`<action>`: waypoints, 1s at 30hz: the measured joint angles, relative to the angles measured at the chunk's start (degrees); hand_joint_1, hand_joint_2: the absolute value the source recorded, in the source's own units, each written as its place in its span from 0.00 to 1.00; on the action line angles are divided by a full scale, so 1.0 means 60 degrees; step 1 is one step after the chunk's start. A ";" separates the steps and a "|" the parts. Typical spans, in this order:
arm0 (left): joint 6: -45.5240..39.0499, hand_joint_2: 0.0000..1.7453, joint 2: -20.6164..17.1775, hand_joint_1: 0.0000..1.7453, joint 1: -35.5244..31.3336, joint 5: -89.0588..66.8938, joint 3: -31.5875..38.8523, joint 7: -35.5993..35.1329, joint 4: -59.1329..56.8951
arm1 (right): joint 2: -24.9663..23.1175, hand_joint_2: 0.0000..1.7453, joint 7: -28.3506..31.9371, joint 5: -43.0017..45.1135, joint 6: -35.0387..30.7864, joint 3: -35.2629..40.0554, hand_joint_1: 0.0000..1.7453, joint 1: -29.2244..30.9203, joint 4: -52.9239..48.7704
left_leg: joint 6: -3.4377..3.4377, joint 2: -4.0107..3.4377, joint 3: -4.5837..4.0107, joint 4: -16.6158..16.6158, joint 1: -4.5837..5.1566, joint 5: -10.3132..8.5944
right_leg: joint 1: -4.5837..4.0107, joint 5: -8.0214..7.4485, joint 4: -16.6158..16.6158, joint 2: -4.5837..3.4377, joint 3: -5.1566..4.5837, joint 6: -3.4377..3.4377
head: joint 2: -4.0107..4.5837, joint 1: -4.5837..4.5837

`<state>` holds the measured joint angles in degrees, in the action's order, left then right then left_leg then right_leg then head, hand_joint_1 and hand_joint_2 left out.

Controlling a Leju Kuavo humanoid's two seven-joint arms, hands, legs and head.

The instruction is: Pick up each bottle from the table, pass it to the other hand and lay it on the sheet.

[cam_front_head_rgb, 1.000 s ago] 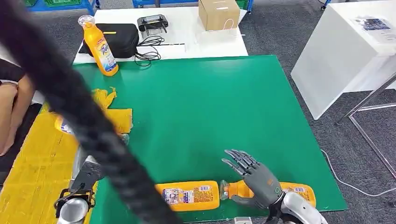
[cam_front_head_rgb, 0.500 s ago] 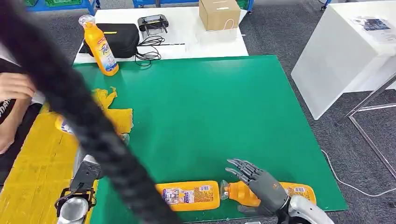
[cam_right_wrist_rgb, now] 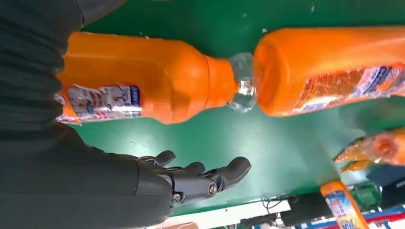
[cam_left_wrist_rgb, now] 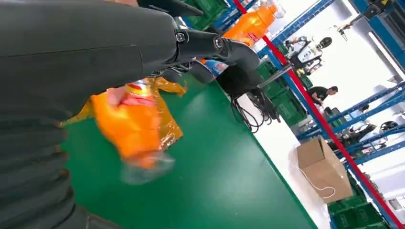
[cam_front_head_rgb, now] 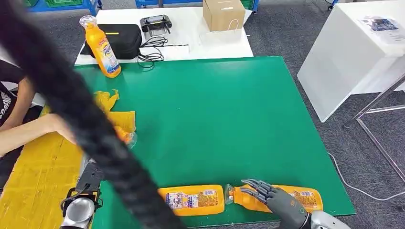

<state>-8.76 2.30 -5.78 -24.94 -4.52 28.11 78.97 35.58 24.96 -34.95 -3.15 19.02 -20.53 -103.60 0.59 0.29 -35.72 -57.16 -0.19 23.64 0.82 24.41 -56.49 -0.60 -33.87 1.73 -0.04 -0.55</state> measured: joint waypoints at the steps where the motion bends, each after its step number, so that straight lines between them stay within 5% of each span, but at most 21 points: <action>1: -0.0004 1.00 0.0000 0.00 -0.0003 0.0000 -0.0011 0.0000 -0.0011 | 0.0018 1.00 -0.0025 0.0004 -0.0011 0.0011 0.00 -0.0006 -0.0007 | 0.0000 0.0000 0.0000 0.0000 0.0000 0.0000 | 0.0000 0.0000 0.0000 0.0000 0.0000 0.0000 | 0.0000 0.0000; 9: -0.0029 1.00 0.0000 0.00 -0.0095 0.0011 -0.0131 -0.0018 -0.0011 | 0.0284 1.00 -0.0587 -0.0062 -0.0448 0.0164 0.00 -0.0200 -0.0073 | 0.0000 0.0000 0.0000 0.0000 0.0000 0.0000 | 0.0000 0.0000 0.0000 0.0000 0.0001 0.0000 | 0.0000 0.0004; 20: -0.0128 1.00 0.0000 0.00 0.0039 0.0011 -0.0091 -0.0128 0.0113 | 0.0623 1.00 -0.2783 -0.1869 -0.1603 0.0116 0.00 -0.0554 -0.0091 | 0.0001 0.0000 -0.0001 0.0000 0.0000 0.0001 | 0.0000 0.0000 0.0000 0.0000 0.0002 0.0000 | 0.0000 0.0000; 30: -0.0098 1.00 0.0000 0.00 0.0138 0.0157 0.0066 -0.0186 0.0160 | 0.0626 1.00 -0.3049 -0.2141 -0.1603 -0.0077 0.00 -0.0637 -0.0102 | 0.0001 0.0001 -0.0001 0.0000 0.0001 0.0001 | 0.0000 0.0000 0.0000 0.0001 0.0003 0.0000 | 0.0000 0.0003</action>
<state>-9.35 2.30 -4.95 -24.00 -4.13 26.99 79.93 39.34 6.67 -47.80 -12.76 18.56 -24.35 -104.21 0.59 0.29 -35.73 -57.16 -0.18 23.64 0.82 24.41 -56.49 -0.60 -33.85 1.73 -0.04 -0.53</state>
